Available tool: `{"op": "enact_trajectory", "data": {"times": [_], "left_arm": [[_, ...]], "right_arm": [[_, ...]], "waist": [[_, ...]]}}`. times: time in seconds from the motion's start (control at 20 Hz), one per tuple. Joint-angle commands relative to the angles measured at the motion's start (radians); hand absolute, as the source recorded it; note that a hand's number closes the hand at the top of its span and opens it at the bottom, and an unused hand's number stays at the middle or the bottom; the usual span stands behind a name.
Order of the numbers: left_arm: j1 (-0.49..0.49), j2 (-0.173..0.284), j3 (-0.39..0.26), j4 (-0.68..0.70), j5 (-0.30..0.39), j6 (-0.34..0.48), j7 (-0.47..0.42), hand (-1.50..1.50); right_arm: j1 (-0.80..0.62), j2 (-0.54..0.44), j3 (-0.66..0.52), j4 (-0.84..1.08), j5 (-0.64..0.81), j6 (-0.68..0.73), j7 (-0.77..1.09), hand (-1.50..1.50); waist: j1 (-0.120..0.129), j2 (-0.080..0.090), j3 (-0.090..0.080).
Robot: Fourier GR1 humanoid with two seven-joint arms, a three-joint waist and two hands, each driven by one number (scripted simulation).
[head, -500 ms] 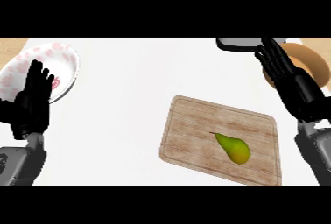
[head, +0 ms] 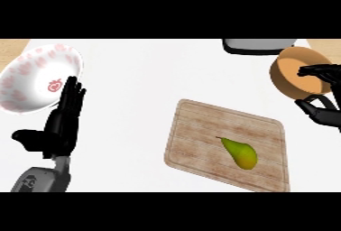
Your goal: Pick the pear from the cutting board and place it in the pot
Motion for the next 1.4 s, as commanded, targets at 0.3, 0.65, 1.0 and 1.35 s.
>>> {"op": "enact_trajectory", "data": {"times": [0.3,0.65,1.0,1.35], "left_arm": [[0.06,-0.066,-0.049,-0.034,-0.066,-0.005,-0.04,0.0],[0.113,-0.072,-0.054,-0.061,-0.072,-0.006,-0.057,0.0],[0.1,-0.087,-0.056,-0.004,-0.073,-0.031,-0.078,0.0],[0.068,-0.135,-0.056,0.007,-0.119,-0.014,-0.075,0.0]], "right_arm": [[0.15,0.009,-0.063,0.045,0.033,0.2,-0.407,-1.5],[0.249,-0.129,0.033,-0.178,0.235,0.14,-0.212,-1.5],[0.196,-0.241,0.191,-0.278,0.448,0.204,0.013,-1.5],[0.146,-0.064,0.307,-0.388,0.526,0.23,0.277,-1.5]], "waist": [[-0.009,-0.01,-0.003],[-0.014,-0.014,-0.004],[-0.008,-0.01,-0.005],[-0.005,-0.009,-0.003]]}}
